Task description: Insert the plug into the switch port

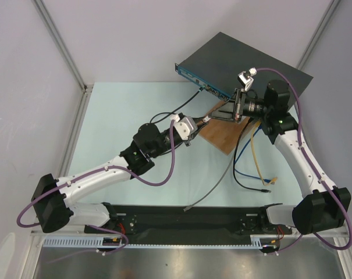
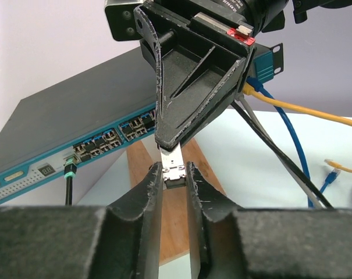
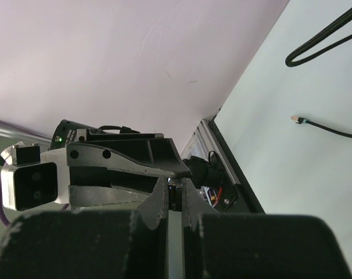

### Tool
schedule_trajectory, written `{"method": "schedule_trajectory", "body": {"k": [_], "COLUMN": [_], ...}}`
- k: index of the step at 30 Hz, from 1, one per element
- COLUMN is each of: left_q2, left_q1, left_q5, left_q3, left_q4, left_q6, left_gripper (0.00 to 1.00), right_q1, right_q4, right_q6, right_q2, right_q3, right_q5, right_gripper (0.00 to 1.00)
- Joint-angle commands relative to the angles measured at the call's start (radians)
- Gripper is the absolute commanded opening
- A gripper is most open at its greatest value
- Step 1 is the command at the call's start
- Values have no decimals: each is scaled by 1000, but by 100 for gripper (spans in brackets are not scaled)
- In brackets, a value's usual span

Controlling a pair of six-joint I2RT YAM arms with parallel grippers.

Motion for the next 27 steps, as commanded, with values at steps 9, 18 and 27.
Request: {"method": "schedule_trajectory", "body": {"k": [9,18,27], "left_q2": [22,114,206], "left_q1": [-6,-18,-29], "left_q5": [-11,-55,-169], "left_q3": [90,309,374], "left_q4": [-102,-400,-444], "left_q6": [-20,-201,-249], "left_gripper": [0,0,0], "right_q1": [-95,-354,-719], "right_q4": [-99,-183,-365], "right_q6": [-175,-239,-325], "right_q2": [-12,-26,-87], "right_q3": [115,245,229], "right_q5": [76,150,159], "right_gripper": [97,100,100]}}
